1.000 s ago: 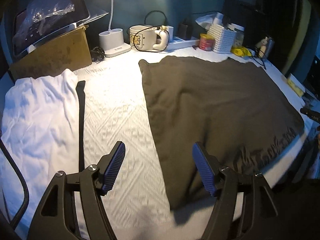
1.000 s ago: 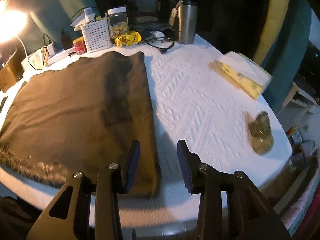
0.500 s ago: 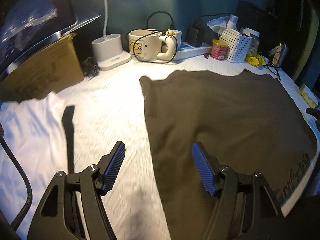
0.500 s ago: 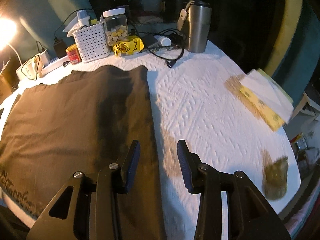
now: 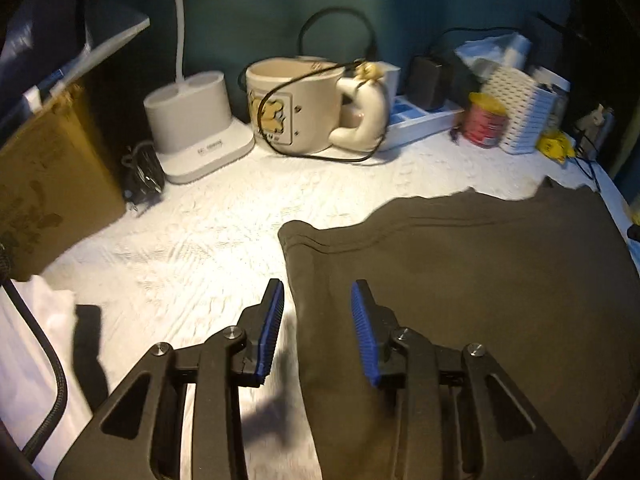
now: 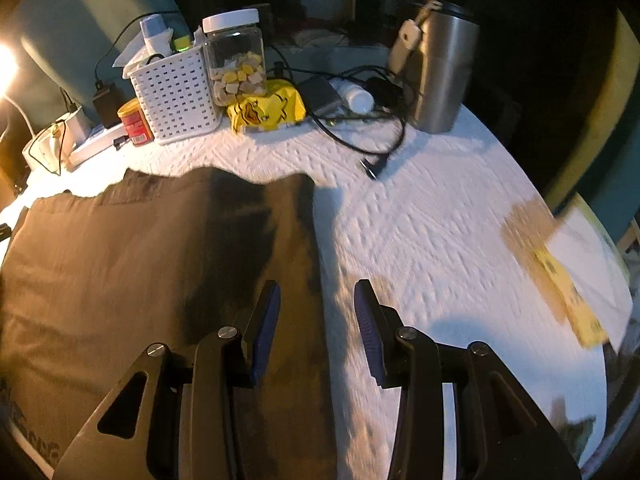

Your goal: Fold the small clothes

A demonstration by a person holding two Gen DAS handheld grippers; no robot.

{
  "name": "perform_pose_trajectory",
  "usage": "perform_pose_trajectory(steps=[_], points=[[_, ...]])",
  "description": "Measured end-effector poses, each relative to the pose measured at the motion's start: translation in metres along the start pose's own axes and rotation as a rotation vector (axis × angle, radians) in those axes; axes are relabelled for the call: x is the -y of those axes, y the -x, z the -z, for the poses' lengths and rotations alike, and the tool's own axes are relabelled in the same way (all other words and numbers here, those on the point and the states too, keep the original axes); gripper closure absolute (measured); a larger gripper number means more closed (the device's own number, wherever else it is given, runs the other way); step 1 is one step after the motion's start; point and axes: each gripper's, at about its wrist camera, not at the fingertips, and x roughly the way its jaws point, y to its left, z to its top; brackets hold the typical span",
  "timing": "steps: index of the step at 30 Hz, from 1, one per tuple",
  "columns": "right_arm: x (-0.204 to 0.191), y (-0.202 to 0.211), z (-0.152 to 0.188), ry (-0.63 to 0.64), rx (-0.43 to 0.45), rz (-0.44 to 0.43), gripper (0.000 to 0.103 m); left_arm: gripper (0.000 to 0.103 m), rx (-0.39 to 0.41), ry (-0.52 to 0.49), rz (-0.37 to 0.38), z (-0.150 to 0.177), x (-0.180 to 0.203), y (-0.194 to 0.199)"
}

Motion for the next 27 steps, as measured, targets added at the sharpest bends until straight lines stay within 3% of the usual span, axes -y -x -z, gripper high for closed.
perform_pose_trajectory(steps=[12, 14, 15, 16, 21, 27], points=[[-0.006, -0.064, -0.044, 0.008, -0.003, -0.07, 0.062, 0.068, -0.035, 0.045, 0.058, -0.018, -0.012, -0.027], [-0.01, -0.067, -0.046, 0.016, 0.01, -0.098, 0.062, 0.085, -0.028, 0.023, 0.049, -0.019, -0.01, -0.028], [-0.01, -0.068, -0.047, 0.013, 0.018, -0.125, 0.077, 0.099, -0.029, 0.008, 0.047, -0.019, -0.009, -0.029], [-0.009, -0.07, -0.048, 0.0, 0.013, -0.156, 0.096, 0.099, -0.023, 0.016, 0.056, -0.019, -0.009, -0.027], [0.003, -0.062, -0.055, -0.038, 0.065, -0.149, 0.096, 0.099, 0.051, 0.081, 0.071, -0.033, -0.019, -0.016], [0.014, -0.056, -0.063, -0.053, 0.109, -0.149, 0.096, 0.099, 0.096, 0.059, 0.065, -0.049, -0.016, -0.011]])
